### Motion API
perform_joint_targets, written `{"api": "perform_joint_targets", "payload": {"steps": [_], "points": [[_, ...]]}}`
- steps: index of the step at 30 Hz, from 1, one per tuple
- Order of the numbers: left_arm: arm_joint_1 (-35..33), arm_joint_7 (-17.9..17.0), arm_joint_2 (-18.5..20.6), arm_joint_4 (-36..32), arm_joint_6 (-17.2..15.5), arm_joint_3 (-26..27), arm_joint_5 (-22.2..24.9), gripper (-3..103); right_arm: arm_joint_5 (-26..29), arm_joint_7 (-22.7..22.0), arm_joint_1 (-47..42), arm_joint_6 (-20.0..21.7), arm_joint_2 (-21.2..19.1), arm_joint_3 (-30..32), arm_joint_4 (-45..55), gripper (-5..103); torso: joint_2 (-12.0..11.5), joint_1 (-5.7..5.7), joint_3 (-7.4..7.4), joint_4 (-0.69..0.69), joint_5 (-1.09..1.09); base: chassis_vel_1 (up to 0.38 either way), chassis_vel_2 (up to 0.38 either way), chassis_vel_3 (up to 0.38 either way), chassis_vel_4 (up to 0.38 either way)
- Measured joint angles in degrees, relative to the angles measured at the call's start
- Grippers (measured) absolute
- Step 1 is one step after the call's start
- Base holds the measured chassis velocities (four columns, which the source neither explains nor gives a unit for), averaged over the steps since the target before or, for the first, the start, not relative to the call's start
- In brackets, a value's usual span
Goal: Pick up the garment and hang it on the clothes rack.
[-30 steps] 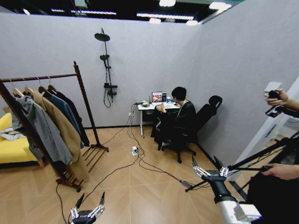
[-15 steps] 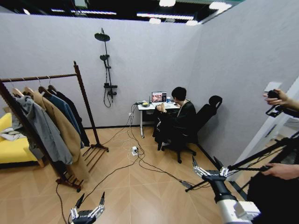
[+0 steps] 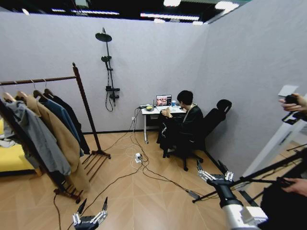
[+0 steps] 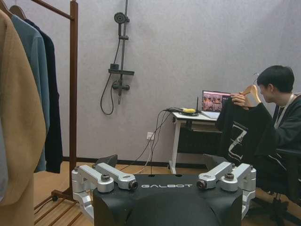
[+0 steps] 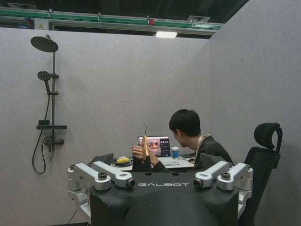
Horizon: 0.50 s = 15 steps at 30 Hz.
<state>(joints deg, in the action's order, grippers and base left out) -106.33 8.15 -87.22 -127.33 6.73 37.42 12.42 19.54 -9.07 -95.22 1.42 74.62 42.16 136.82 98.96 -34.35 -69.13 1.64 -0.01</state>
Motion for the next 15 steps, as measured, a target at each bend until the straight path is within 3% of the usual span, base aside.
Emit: {"api": "perform_joint_targets", "payload": {"steps": [15], "points": [[0.00,0.00,0.00,0.00,0.00,-0.02,0.00,100,0.56,0.41,1.06,-0.55,0.13,0.46,-1.68,100,0.00,0.02,0.01,0.01,-0.01,-0.333,0.327,0.333,-0.324]]}}
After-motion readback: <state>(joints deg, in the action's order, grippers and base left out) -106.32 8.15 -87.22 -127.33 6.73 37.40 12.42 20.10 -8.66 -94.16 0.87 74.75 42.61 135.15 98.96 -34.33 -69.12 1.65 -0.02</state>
